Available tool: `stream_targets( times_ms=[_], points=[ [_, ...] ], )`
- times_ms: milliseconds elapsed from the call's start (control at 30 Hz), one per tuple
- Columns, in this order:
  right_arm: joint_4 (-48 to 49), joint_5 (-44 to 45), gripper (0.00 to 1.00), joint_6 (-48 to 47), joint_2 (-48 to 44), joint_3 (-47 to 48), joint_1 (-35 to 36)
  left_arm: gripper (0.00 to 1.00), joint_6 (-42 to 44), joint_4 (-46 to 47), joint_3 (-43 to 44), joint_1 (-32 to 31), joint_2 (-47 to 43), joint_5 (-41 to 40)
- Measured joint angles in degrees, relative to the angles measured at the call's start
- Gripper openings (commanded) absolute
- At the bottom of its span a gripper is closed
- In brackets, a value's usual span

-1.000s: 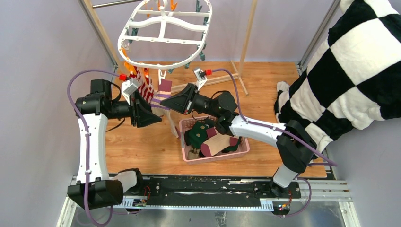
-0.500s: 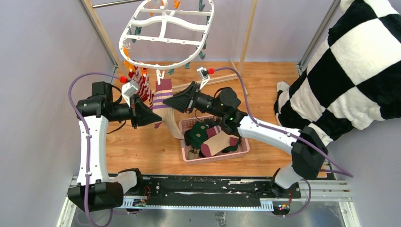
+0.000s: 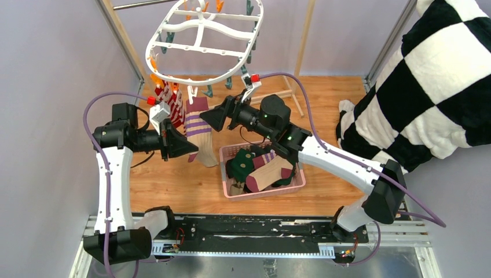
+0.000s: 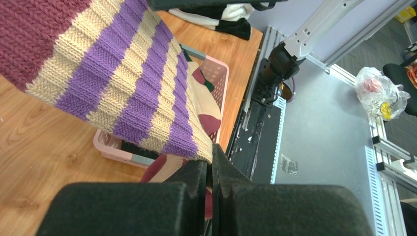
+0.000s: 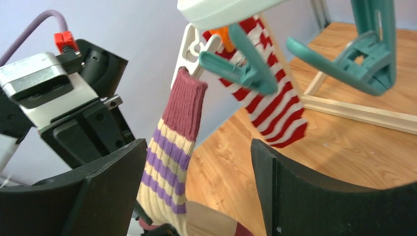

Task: Remove the socks clipped to the hanger
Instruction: Remove the sock from the hanger.

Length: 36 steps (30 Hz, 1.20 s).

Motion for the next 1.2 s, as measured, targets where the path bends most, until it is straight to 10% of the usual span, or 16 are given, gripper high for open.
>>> stream_targets(
  times_ms=[1200],
  points=[
    [-8.76, 4.87, 0.67, -0.57, 17.90, 25.38, 0.98, 0.00, 0.74, 0.20, -0.46, -0.61, -0.28, -3.91]
  ],
)
